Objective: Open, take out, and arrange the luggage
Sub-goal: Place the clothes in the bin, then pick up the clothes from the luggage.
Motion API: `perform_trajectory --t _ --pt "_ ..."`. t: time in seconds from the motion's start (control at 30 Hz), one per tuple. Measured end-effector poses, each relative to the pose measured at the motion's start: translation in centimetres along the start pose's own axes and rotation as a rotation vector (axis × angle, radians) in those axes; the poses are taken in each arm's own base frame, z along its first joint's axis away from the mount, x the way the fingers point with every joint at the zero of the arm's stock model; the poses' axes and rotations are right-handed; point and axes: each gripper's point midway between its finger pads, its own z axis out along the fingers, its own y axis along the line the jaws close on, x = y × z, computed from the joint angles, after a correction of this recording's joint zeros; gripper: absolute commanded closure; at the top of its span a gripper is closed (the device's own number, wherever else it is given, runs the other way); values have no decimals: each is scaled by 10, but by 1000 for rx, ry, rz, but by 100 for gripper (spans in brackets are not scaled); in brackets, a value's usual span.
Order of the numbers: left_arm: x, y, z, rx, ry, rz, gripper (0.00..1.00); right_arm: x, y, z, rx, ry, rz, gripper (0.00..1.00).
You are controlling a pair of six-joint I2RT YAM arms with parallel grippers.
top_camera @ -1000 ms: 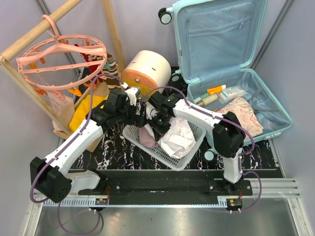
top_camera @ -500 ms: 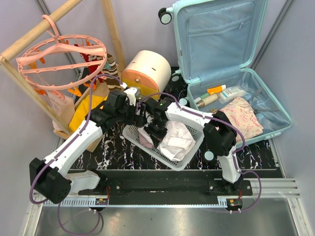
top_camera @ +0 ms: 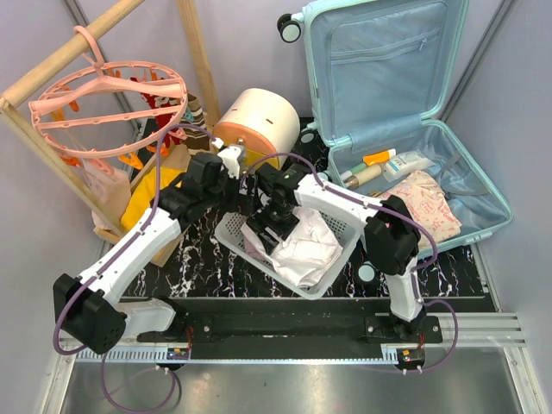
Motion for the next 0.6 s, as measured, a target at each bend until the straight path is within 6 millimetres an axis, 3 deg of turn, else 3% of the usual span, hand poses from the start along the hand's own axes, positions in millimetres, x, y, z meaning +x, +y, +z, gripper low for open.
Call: perform_trajectory --t 0.2,0.3,0.37,0.43,0.47,0.53,0.6 --pt "-46 -20 -5 67 -155 4 1 -13 -17 -47 67 -129 106 22" --pt "-90 -45 -12 152 -313 2 1 -21 -29 -92 79 -256 200 20" --pt "-104 -52 -20 179 -361 3 1 -14 -61 -129 151 -334 342 21" --pt "-93 -41 -18 136 -319 24 1 -5 -106 -172 236 -449 540 25" --pt "-79 -33 -13 109 -265 22 1 6 -141 -204 298 -532 683 26" --pt "-48 -16 3 54 -143 13 1 34 -188 -244 406 -634 910 26" --pt "-23 -6 16 19 -44 10 1 62 -212 -260 477 -660 1076 26"
